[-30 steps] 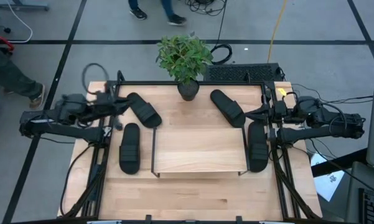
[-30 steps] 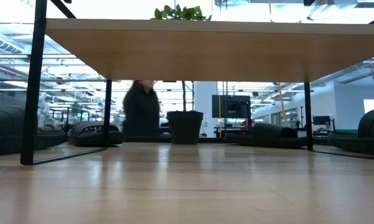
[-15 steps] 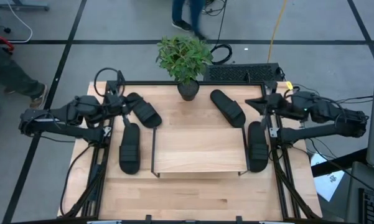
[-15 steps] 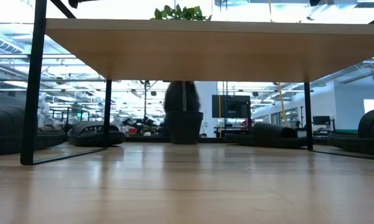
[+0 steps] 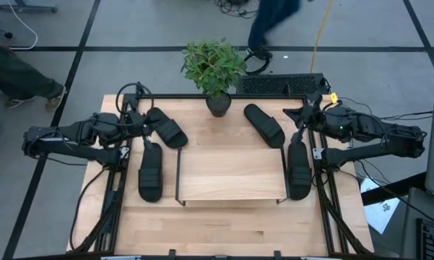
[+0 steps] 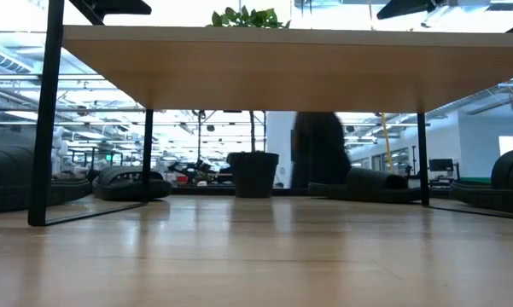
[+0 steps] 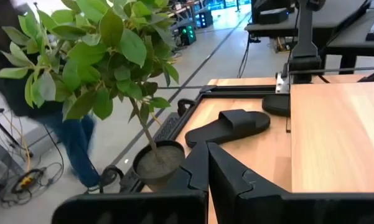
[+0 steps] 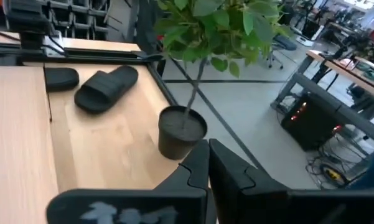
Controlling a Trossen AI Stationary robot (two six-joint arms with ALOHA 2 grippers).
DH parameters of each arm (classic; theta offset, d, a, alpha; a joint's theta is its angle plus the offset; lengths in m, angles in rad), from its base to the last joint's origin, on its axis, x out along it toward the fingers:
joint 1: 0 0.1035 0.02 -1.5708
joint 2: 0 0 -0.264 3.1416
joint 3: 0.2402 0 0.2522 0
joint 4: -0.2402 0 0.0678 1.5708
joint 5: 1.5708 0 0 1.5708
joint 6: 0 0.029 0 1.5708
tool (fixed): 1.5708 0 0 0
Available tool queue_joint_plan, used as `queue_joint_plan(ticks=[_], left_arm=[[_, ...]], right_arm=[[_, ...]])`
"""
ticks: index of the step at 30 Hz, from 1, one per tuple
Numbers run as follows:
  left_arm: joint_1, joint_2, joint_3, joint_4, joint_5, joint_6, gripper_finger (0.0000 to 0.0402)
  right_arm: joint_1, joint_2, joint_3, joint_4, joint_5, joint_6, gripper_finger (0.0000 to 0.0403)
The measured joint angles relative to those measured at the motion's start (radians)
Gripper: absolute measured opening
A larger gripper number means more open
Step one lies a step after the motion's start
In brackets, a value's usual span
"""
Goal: Pick and place slides into the shelf
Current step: Put the black slipper on the shelf
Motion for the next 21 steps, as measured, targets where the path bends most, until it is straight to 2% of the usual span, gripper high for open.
queue_joint_plan(ticks=[5,9,16,21], left_arm=[[0.000,0.000,0.000,0.001,0.000,-0.013,0.0017],[0.000,0.000,0.000,0.002,0.000,-0.016,0.0020],[0.000,0.000,0.000,0.002,0.000,-0.008,0.0021],[0.000,0.000,0.000,0.004,-0.001,0.002,0.0021]], right_arm=[[0.001,-0.052,0.000,-0.091,0.061,0.047,0.0024],[0.000,-0.115,0.000,-0.217,0.106,0.094,0.0064],[0.000,-0.134,0.000,-0.437,0.095,0.255,0.0184],[0.000,-0.057,0.032,-0.647,-0.013,0.354,0.0273]])
